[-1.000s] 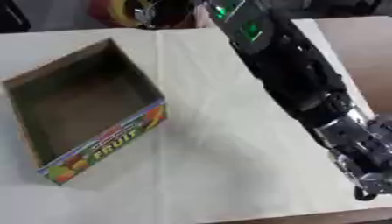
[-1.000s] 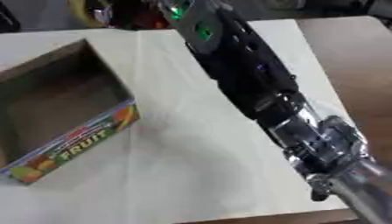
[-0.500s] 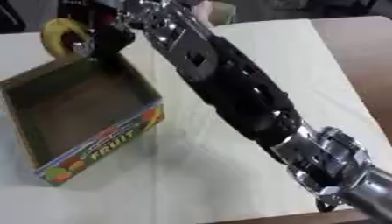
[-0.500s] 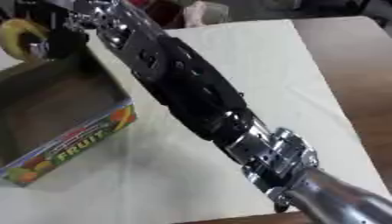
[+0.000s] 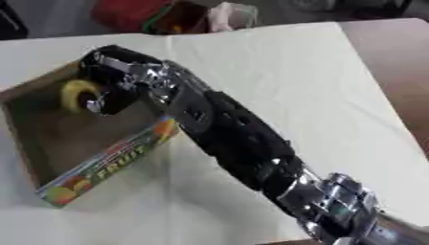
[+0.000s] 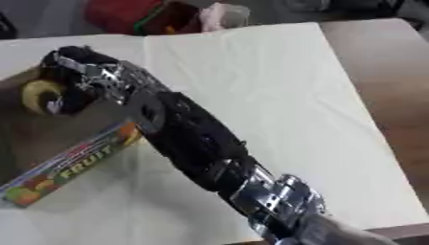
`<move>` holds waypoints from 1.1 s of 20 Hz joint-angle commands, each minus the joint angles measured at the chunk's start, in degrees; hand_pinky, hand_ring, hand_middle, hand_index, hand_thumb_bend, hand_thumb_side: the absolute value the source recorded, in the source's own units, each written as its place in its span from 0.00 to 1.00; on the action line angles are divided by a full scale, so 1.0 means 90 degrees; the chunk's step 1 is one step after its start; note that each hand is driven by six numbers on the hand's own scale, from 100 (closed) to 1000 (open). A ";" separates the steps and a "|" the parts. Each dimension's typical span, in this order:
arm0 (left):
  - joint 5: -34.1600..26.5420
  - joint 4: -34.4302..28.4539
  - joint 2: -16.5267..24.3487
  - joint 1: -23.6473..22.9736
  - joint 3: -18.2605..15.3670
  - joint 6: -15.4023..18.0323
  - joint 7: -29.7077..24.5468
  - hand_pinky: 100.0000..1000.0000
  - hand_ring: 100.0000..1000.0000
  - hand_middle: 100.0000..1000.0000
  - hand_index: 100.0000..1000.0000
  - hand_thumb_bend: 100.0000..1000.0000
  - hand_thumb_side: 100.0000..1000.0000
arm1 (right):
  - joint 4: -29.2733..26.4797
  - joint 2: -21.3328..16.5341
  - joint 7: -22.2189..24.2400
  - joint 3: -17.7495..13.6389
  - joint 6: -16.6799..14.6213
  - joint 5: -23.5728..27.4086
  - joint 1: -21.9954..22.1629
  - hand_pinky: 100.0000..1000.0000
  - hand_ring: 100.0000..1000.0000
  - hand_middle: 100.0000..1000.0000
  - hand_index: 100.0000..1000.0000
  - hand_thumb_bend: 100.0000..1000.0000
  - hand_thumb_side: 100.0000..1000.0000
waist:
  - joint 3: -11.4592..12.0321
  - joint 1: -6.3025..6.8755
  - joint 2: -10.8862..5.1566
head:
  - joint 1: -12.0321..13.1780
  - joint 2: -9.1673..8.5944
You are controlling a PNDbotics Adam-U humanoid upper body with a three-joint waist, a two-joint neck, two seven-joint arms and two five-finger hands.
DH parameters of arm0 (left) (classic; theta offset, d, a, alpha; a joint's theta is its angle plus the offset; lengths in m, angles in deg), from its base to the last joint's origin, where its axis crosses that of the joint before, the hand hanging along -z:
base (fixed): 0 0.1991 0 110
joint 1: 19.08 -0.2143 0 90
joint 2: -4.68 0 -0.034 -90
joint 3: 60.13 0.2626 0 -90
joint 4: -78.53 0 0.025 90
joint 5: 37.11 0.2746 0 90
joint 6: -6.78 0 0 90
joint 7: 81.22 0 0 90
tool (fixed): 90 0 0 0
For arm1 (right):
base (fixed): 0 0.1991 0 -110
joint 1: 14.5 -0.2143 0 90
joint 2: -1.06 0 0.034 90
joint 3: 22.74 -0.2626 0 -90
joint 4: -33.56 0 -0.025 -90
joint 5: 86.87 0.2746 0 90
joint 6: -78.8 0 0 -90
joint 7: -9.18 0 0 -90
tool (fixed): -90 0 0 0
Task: Pick up objects on the table and place them in the box.
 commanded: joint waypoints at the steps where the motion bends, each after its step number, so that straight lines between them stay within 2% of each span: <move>1: -0.0019 -0.0122 0.0074 0.0072 -0.0002 0.0009 -0.0007 0.23 0.38 0.36 0.53 0.00 0.81 | 0.0041 0.0053 0.0063 0.0044 -0.0188 -0.0315 -0.0097 0.59 0.63 0.45 0.63 0.00 0.00 | 0.0025 0.0016 -0.0100 | -0.0017 -0.0040; 3: -0.0024 -0.0122 0.0072 0.0069 -0.0008 -0.0006 -0.0019 0.23 0.38 0.36 0.53 0.00 0.81 | 0.0095 0.0074 0.0198 0.0047 -0.0292 -0.0453 -0.0067 0.62 0.67 0.52 0.70 0.00 0.00 | 0.0022 0.0011 -0.0097 | -0.0011 -0.0028; 4: -0.0025 -0.0122 0.0076 0.0072 -0.0012 -0.0009 -0.0020 0.23 0.38 0.36 0.53 0.00 0.81 | 0.0119 0.0079 0.0280 0.0064 -0.0346 -0.0503 -0.0060 0.65 0.69 0.58 0.77 0.00 0.05 | 0.0020 0.0009 -0.0097 | -0.0006 -0.0011; 6: -0.0026 -0.0122 0.0079 0.0076 -0.0015 -0.0009 -0.0020 0.23 0.38 0.36 0.53 0.00 0.81 | 0.0151 0.0078 0.0462 0.0096 -0.0469 -0.0593 -0.0068 0.69 0.74 0.70 0.86 0.00 0.19 | 0.0018 0.0004 -0.0098 | -0.0005 0.0012; 8: -0.0025 -0.0122 0.0077 0.0068 -0.0016 -0.0017 -0.0025 0.23 0.38 0.36 0.53 0.00 0.81 | 0.0204 0.0067 0.0651 0.0120 -0.0600 -0.0694 -0.0094 0.72 0.77 0.75 0.85 0.00 0.23 | 0.0014 0.0000 -0.0101 | -0.0006 0.0021; 10: -0.0025 -0.0122 0.0079 0.0057 -0.0026 -0.0032 -0.0024 0.23 0.38 0.36 0.53 0.00 0.81 | 0.0314 0.0047 0.0840 0.0136 -0.0728 -0.0825 -0.0135 0.74 0.80 0.79 0.89 0.00 0.35 | 0.0006 -0.0001 -0.0106 | -0.0003 0.0020; 14: -0.0022 -0.0122 0.0073 0.0033 -0.0034 -0.0049 -0.0025 0.23 0.38 0.36 0.53 0.00 0.81 | 0.0312 -0.0042 0.1235 -0.0055 -0.0933 -0.0867 -0.0232 0.77 0.82 0.82 0.93 0.04 0.48 | -0.0014 0.0013 -0.0116 | 0.0008 0.0028; 15: -0.0023 -0.0122 0.0070 0.0026 -0.0037 -0.0053 -0.0022 0.23 0.38 0.36 0.53 0.00 0.81 | 0.0224 -0.0088 0.1327 -0.0140 -0.0941 -0.0802 -0.0268 0.78 0.82 0.82 0.93 0.00 0.63 | -0.0026 0.0019 -0.0118 | 0.0013 0.0026; 16: -0.0023 -0.0122 0.0069 0.0020 -0.0040 -0.0056 -0.0020 0.23 0.38 0.36 0.53 0.00 0.81 | 0.0105 -0.0147 0.1356 -0.0239 -0.0938 -0.0721 -0.0321 0.78 0.82 0.82 0.93 0.05 0.50 | -0.0040 0.0026 -0.0118 | 0.0020 0.0026; 22: -0.0009 -0.0122 0.0070 -0.0010 -0.0062 -0.0064 0.0005 0.23 0.38 0.36 0.53 0.00 0.81 | -0.0805 -0.0682 0.1022 -0.0659 -0.0948 -0.0155 -0.0639 0.77 0.80 0.80 0.93 0.04 0.54 | -0.0113 0.0051 -0.0121 | 0.0104 0.0030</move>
